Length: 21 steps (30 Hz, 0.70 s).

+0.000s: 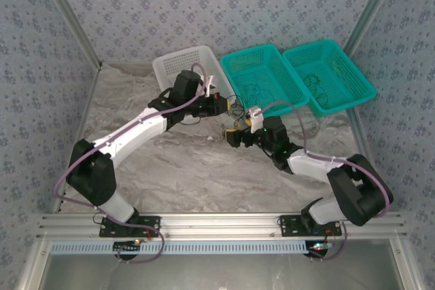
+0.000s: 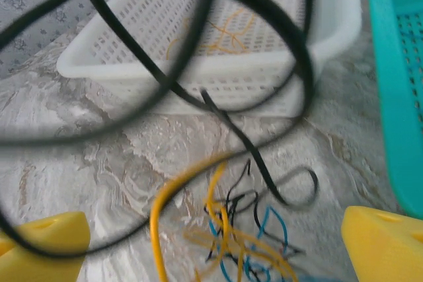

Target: Untangle the cables

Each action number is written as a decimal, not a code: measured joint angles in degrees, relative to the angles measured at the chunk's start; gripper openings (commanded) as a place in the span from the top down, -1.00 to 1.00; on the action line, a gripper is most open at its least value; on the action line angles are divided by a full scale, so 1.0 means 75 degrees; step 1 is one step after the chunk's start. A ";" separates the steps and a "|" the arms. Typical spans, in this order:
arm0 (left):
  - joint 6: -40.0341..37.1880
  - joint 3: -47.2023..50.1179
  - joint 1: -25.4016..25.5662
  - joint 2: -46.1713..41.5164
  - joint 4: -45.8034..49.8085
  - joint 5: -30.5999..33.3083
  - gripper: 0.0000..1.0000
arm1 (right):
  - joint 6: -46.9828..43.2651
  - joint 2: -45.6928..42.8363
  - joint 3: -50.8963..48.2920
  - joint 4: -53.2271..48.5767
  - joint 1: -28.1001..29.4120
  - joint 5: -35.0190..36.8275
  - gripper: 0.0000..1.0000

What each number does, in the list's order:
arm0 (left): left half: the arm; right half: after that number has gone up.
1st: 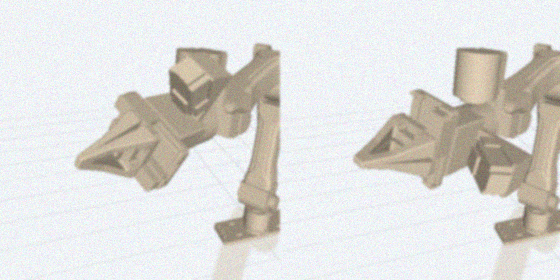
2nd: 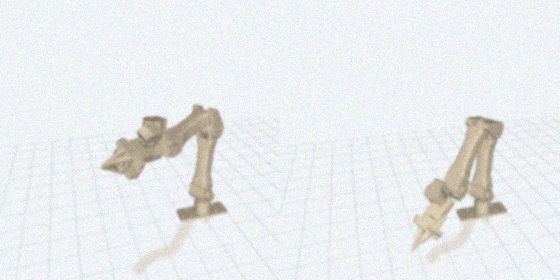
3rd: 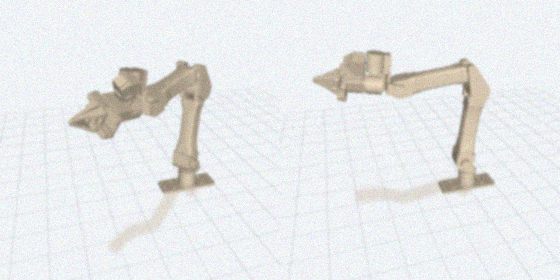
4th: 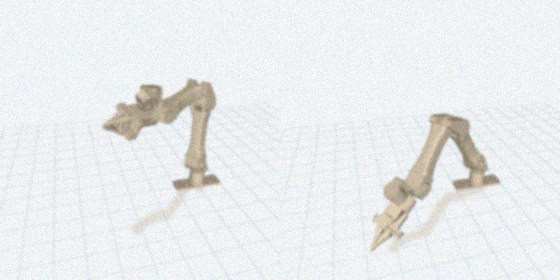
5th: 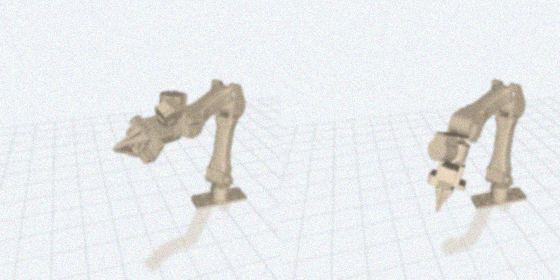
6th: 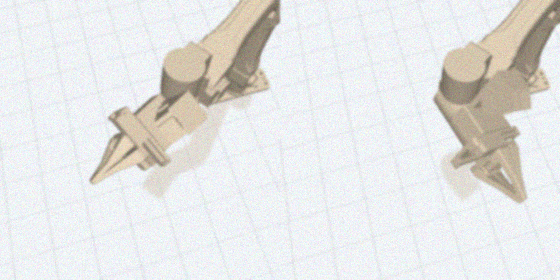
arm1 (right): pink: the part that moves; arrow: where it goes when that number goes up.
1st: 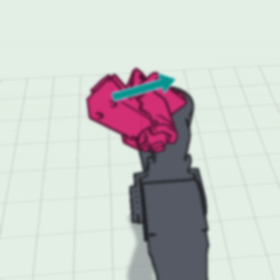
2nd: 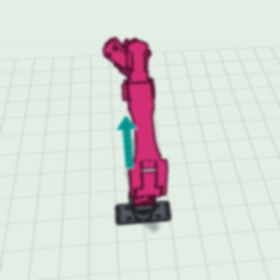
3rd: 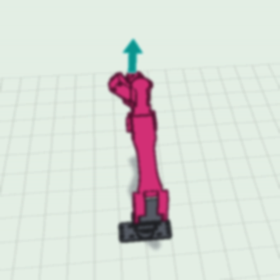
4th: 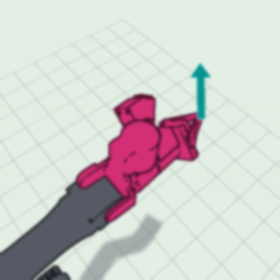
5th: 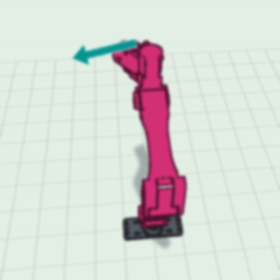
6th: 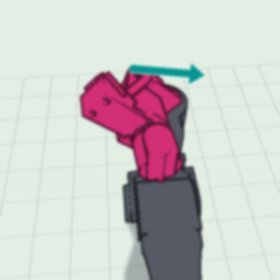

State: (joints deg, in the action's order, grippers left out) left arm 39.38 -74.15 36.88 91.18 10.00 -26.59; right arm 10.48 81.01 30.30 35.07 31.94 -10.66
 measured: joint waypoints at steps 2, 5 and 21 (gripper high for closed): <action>0.0061 0.0015 0.0032 0.0000 -0.0076 -0.0047 1.00 | -0.0157 0.0370 0.0102 0.0385 0.0064 0.0227 -0.90; 0.0143 0.0067 0.0035 0.0000 -0.0169 -0.0099 1.00 | -0.0350 0.0836 0.0154 0.0895 0.0111 0.0595 -0.27; -0.0600 -0.0137 -0.0076 -0.0006 0.0962 0.0565 1.00 | -0.0312 0.0015 -0.0481 0.0256 0.0286 0.2200 1.00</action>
State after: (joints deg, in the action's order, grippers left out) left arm 34.87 -75.18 36.32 91.13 17.21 -22.35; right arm 8.14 81.12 26.70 36.99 34.09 5.85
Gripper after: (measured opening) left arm 0.041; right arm 0.085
